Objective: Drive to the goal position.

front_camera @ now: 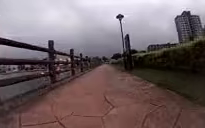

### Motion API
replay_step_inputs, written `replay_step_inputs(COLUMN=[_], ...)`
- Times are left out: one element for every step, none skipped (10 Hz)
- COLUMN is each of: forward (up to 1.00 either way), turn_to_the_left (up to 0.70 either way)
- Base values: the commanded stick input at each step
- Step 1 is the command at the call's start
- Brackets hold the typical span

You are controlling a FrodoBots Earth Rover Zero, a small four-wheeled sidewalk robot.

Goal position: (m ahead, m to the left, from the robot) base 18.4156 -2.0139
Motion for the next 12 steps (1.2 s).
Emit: replay_step_inputs(forward=[1.0, 1.0, 1.0, 1.0, 1.0, 1.0, 1.0, 1.0, 1.0, 1.0, 1.0, 1.0], turn_to_the_left=[0.0, 0.0, 0.0, 0.0, 0.0, 0.0, 0.0, 0.0, 0.0, 0.0, 0.0, 0.0])
